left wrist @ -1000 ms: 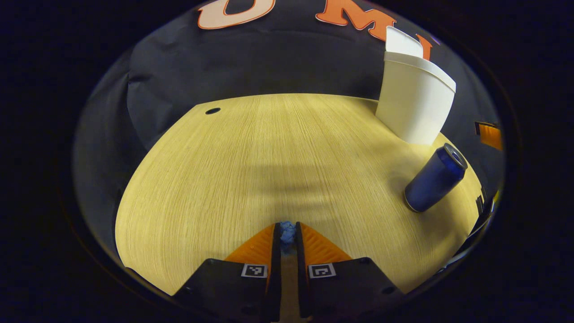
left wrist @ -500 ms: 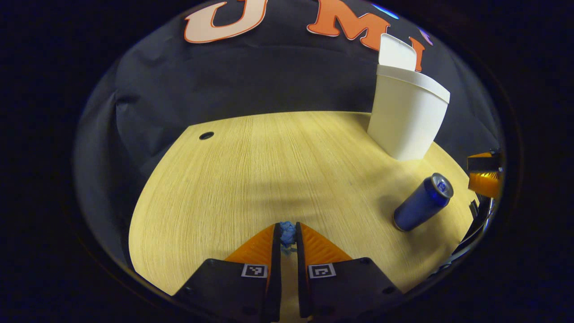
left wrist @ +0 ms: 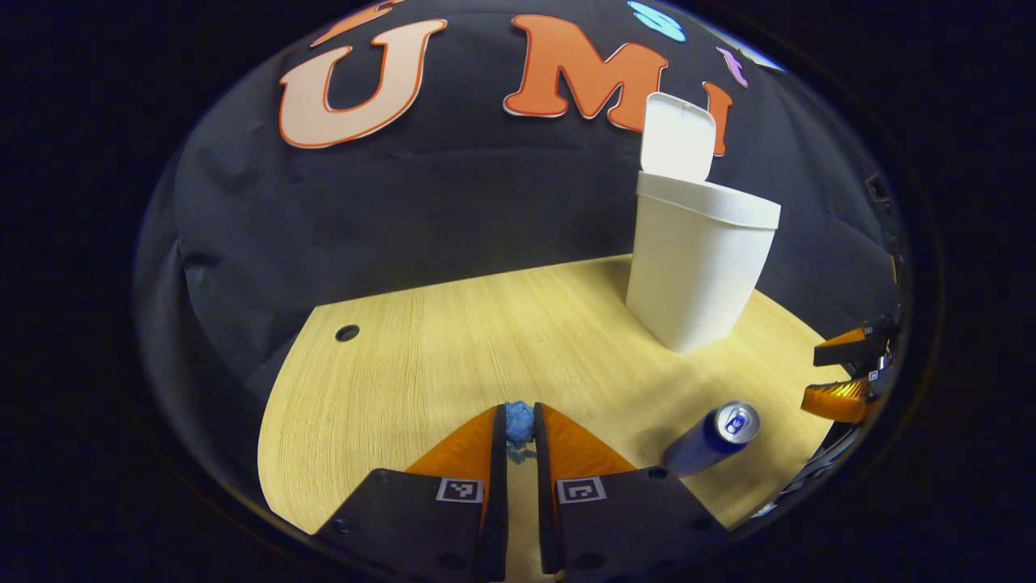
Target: Press the lid of the desktop garbage bin to open it, pick up the crumpled paper on the desktop and throw it into the bin, then pick up the pop can on the desktop and drop it into the bin, and finally close the garbage bin lid.
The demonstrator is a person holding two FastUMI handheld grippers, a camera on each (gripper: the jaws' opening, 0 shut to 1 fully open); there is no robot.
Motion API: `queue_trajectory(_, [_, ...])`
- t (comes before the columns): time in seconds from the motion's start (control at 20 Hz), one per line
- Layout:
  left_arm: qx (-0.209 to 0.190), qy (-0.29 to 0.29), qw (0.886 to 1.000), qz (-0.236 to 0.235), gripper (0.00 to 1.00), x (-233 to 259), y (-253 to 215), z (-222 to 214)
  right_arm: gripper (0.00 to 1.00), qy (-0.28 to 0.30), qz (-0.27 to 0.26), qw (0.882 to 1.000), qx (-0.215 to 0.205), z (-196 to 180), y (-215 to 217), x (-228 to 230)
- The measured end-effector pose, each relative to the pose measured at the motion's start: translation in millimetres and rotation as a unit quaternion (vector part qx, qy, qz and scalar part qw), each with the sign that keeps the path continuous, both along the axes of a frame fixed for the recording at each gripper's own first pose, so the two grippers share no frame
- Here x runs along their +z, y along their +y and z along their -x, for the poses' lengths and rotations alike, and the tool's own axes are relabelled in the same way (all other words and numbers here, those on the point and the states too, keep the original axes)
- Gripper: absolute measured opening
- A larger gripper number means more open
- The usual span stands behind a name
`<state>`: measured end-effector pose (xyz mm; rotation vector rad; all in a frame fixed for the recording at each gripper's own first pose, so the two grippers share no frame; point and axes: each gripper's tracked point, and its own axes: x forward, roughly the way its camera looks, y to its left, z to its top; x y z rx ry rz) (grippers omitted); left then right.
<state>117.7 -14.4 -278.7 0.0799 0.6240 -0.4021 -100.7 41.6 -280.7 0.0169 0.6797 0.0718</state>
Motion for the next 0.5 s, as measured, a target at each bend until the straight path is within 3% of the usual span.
queue_trajectory(0.5, [-0.044, -0.044, 0.991, 0.118, 0.19, 110, -111, -51, 0.94, -0.005, -0.003, 0.999, -0.042, 15, -58, -5])
